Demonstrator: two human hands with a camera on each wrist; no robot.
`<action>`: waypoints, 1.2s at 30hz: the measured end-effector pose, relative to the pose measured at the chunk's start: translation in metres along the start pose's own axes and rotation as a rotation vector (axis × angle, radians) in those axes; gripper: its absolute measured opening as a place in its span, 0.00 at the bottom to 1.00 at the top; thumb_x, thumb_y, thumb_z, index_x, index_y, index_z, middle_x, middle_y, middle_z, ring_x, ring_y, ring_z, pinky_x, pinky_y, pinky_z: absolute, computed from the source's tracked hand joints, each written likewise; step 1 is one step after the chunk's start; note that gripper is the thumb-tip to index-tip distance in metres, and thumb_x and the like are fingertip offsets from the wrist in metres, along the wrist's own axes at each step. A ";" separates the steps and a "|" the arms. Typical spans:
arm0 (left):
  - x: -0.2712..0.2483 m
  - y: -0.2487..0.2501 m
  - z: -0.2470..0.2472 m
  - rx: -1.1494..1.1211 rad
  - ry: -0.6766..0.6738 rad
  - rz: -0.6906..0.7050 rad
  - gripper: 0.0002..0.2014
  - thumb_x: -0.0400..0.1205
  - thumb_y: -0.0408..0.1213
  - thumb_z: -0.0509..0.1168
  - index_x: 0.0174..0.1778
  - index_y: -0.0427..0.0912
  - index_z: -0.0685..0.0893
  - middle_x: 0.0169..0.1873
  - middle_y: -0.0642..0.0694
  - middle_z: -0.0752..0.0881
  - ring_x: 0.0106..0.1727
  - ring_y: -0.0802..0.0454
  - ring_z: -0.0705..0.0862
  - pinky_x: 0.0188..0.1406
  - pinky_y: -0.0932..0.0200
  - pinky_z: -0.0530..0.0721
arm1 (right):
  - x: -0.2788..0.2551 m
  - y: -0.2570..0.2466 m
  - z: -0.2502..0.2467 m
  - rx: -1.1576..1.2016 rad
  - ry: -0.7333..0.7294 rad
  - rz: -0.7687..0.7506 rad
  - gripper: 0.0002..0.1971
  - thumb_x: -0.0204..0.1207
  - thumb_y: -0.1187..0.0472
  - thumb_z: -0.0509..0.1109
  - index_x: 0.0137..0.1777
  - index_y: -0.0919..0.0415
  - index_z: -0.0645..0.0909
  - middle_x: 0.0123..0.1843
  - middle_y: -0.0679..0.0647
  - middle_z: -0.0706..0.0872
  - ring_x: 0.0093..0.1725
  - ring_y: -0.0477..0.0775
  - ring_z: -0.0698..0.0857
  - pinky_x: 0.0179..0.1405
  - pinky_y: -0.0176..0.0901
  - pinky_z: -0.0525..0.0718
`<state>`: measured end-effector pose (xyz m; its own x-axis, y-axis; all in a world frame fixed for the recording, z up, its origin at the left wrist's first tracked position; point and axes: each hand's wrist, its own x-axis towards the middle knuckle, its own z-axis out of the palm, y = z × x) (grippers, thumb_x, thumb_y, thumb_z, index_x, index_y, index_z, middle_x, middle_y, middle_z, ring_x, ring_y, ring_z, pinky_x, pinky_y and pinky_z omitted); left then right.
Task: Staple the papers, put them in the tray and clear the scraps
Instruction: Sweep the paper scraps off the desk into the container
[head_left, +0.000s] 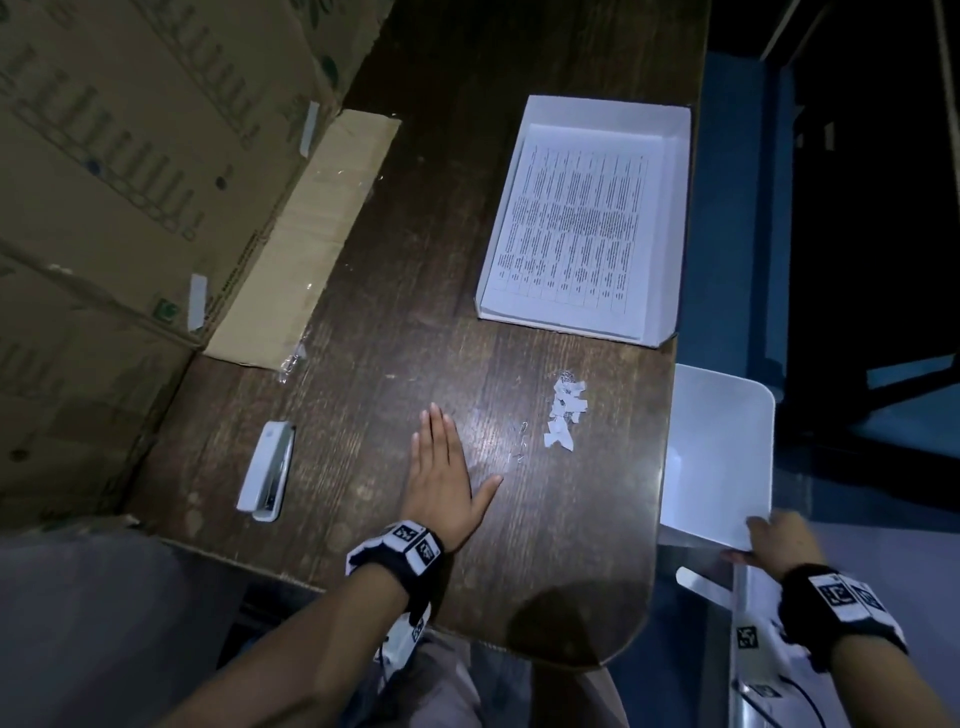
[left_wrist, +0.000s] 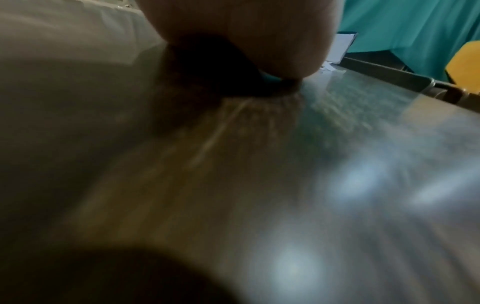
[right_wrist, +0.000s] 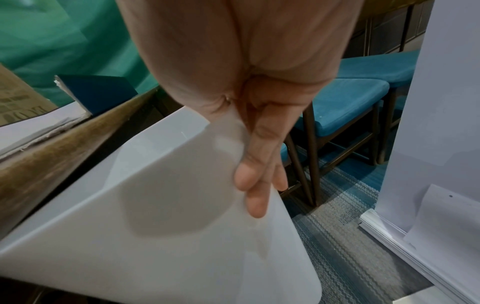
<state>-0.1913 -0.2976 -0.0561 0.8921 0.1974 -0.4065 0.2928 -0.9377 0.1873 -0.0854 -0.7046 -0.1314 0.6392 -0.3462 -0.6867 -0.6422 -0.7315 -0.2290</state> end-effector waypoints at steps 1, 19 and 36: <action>0.007 0.005 -0.001 -0.003 -0.002 0.002 0.47 0.81 0.66 0.39 0.79 0.29 0.31 0.79 0.31 0.28 0.82 0.37 0.28 0.80 0.46 0.31 | 0.005 0.001 0.003 0.021 0.006 0.003 0.07 0.76 0.63 0.64 0.38 0.63 0.77 0.48 0.74 0.88 0.49 0.70 0.88 0.52 0.61 0.89; 0.108 0.104 -0.022 0.137 -0.111 0.501 0.35 0.87 0.50 0.43 0.81 0.32 0.35 0.83 0.35 0.32 0.83 0.39 0.29 0.83 0.44 0.34 | -0.051 -0.030 -0.024 0.029 0.005 -0.049 0.13 0.80 0.69 0.58 0.52 0.80 0.79 0.56 0.75 0.84 0.58 0.71 0.83 0.52 0.50 0.79; 0.066 0.210 -0.023 -0.076 -0.199 0.632 0.34 0.88 0.48 0.45 0.82 0.34 0.36 0.83 0.37 0.34 0.84 0.44 0.32 0.85 0.45 0.39 | -0.056 -0.020 -0.029 0.005 0.002 -0.093 0.09 0.79 0.67 0.60 0.46 0.73 0.79 0.53 0.73 0.85 0.45 0.66 0.80 0.49 0.50 0.80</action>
<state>-0.0631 -0.4750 -0.0228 0.8216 -0.4468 -0.3541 -0.2355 -0.8317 0.5029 -0.0959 -0.6878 -0.0681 0.6967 -0.2783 -0.6612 -0.5823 -0.7577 -0.2946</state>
